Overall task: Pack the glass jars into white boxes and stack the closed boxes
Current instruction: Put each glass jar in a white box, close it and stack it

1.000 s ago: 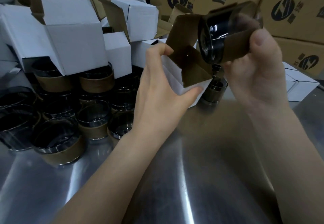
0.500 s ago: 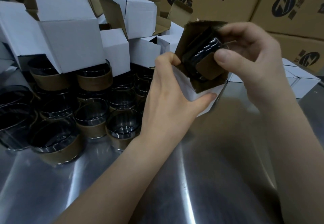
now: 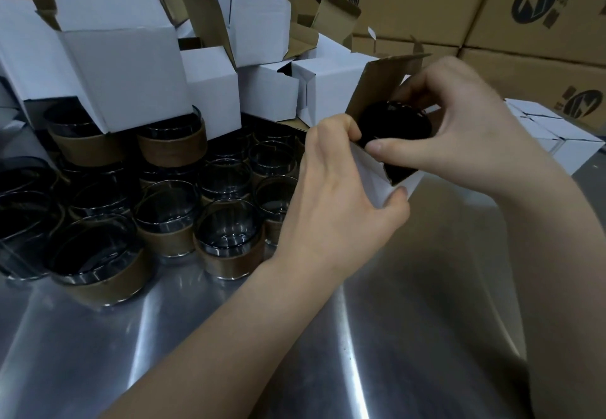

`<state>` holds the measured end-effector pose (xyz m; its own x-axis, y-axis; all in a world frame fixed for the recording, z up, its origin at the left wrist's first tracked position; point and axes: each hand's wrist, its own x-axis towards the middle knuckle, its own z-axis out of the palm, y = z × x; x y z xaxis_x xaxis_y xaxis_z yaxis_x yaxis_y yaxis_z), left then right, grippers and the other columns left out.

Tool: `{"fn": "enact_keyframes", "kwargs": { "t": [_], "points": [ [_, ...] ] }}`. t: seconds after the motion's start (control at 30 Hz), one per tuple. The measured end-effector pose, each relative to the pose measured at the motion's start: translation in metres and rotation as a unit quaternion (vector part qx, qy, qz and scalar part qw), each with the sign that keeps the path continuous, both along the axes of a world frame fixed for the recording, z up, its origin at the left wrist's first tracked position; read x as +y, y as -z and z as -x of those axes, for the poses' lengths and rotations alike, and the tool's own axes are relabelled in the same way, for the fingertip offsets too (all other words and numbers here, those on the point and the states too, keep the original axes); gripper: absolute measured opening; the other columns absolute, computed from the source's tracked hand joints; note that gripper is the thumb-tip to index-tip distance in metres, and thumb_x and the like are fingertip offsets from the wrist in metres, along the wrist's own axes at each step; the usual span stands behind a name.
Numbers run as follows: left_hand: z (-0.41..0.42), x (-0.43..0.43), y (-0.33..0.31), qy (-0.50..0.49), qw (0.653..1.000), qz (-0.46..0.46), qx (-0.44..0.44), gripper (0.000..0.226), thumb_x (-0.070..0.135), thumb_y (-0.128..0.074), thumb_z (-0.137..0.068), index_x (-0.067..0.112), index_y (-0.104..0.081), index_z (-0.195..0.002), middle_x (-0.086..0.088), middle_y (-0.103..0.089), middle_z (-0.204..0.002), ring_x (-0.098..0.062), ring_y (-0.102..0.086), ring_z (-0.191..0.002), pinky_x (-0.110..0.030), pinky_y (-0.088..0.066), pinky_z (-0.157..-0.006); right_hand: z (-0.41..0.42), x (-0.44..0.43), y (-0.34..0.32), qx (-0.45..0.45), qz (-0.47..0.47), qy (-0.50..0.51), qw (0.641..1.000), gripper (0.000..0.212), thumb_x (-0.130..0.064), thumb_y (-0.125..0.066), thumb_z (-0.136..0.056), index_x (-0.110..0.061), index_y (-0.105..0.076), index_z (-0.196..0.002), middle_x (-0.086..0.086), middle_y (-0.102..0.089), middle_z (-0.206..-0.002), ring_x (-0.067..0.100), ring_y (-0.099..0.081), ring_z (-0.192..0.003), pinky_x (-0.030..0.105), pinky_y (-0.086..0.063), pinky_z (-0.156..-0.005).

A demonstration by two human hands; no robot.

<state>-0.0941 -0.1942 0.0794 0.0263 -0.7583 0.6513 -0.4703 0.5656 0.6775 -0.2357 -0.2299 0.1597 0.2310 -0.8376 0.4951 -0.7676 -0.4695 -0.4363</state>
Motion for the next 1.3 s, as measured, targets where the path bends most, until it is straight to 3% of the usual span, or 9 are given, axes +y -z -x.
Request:
{"fn": "enact_keyframes", "kwargs": {
  "t": [0.2, 0.33, 0.47, 0.6, 0.7, 0.9, 1.07, 1.17, 1.3],
  "points": [
    [0.001, -0.001, 0.003, -0.006, 1.0, -0.005, -0.017, 0.071, 0.031, -0.079, -0.071, 0.043, -0.014, -0.095, 0.007, -0.032, -0.108, -0.005, -0.039, -0.096, -0.012, -0.04, -0.075, -0.004, -0.004, 0.004, 0.048, -0.028, 0.021, 0.998, 0.061, -0.055, -0.07, -0.056, -0.015, -0.06, -0.102, -0.002, -0.039, -0.115, 0.007, -0.043, -0.101, 0.009, -0.038, -0.076],
    [0.002, 0.001, 0.003, -0.015, 0.999, -0.003, -0.046, 0.069, 0.035, -0.08, -0.072, 0.033, -0.018, -0.1, 0.006, -0.03, -0.106, -0.004, -0.037, -0.088, -0.011, -0.039, -0.069, -0.001, -0.006, 0.006, 0.081, -0.051, 0.033, 0.995, 0.057, -0.058, -0.069, -0.056, -0.023, -0.061, -0.101, -0.006, -0.038, -0.115, 0.004, -0.041, -0.1, 0.002, -0.034, -0.071],
    [0.002, 0.003, 0.002, -0.024, 0.997, -0.019, -0.075, 0.066, 0.043, -0.08, -0.071, 0.028, -0.022, -0.099, 0.008, -0.03, -0.105, -0.01, -0.041, -0.085, -0.021, -0.041, -0.064, -0.001, -0.006, 0.007, 0.127, -0.076, 0.036, 0.988, 0.06, -0.057, -0.064, -0.058, -0.021, -0.065, -0.107, -0.005, -0.04, -0.116, 0.011, -0.043, -0.108, 0.022, -0.034, -0.083],
    [0.002, 0.003, 0.001, -0.034, 0.995, -0.028, -0.093, 0.068, 0.048, -0.08, -0.069, 0.03, -0.021, -0.097, 0.01, -0.027, -0.102, -0.01, -0.04, -0.078, -0.023, -0.038, -0.059, -0.005, -0.005, 0.008, 0.161, -0.116, 0.023, 0.98, 0.061, -0.05, -0.057, -0.061, -0.017, -0.066, -0.112, 0.0, -0.041, -0.115, 0.014, -0.044, -0.108, 0.03, -0.04, -0.089],
    [0.002, 0.003, 0.001, -0.032, 0.994, -0.032, -0.1, 0.068, 0.047, -0.081, -0.068, 0.029, -0.021, -0.096, 0.01, -0.025, -0.1, -0.012, -0.041, -0.077, -0.025, -0.039, -0.059, -0.007, -0.005, 0.01, 0.188, -0.141, 0.016, 0.972, 0.062, -0.047, -0.055, -0.061, -0.011, -0.066, -0.111, 0.004, -0.043, -0.116, 0.016, -0.042, -0.109, 0.033, -0.041, -0.092],
    [0.002, 0.003, 0.001, -0.033, 0.991, -0.037, -0.127, 0.067, 0.048, -0.08, -0.069, 0.028, -0.024, -0.1, 0.008, -0.026, -0.104, -0.017, -0.048, -0.08, -0.026, -0.042, -0.058, -0.007, -0.01, 0.016, 0.228, -0.177, 0.015, 0.957, 0.04, -0.007, -0.06, -0.07, -0.007, -0.063, -0.109, 0.008, -0.044, -0.116, 0.023, -0.043, -0.111, 0.041, -0.045, -0.093],
    [0.002, 0.004, -0.001, -0.037, 0.987, -0.05, -0.147, 0.065, 0.049, -0.077, -0.072, 0.023, -0.031, -0.109, 0.003, -0.033, -0.111, -0.021, -0.055, -0.088, -0.03, -0.048, -0.06, -0.007, -0.012, 0.017, 0.23, -0.183, 0.022, 0.955, 0.043, -0.002, -0.059, -0.069, -0.009, -0.061, -0.111, 0.005, -0.042, -0.114, 0.022, -0.046, -0.107, 0.041, -0.047, -0.091],
    [0.002, 0.005, -0.002, -0.031, 0.987, -0.056, -0.147, 0.064, 0.046, -0.076, -0.074, 0.023, -0.032, -0.114, 0.002, -0.036, -0.115, -0.024, -0.054, -0.094, -0.039, -0.053, -0.066, -0.006, -0.012, 0.017, 0.205, -0.188, -0.002, 0.961, 0.045, -0.007, -0.062, -0.066, -0.024, -0.055, -0.107, 0.002, -0.043, -0.111, 0.019, -0.047, -0.102, 0.03, -0.043, -0.08],
    [0.0, 0.007, -0.004, -0.017, 0.988, -0.061, -0.141, 0.064, 0.043, -0.073, -0.077, 0.024, -0.031, -0.121, 0.0, -0.04, -0.123, -0.025, -0.052, -0.107, -0.044, -0.054, -0.078, -0.002, -0.008, 0.009, 0.124, -0.228, -0.043, 0.965, 0.046, -0.036, -0.071, -0.059, -0.035, -0.059, -0.104, -0.015, -0.058, -0.107, 0.004, -0.057, -0.098, 0.019, -0.048, -0.075]
  ]
}}
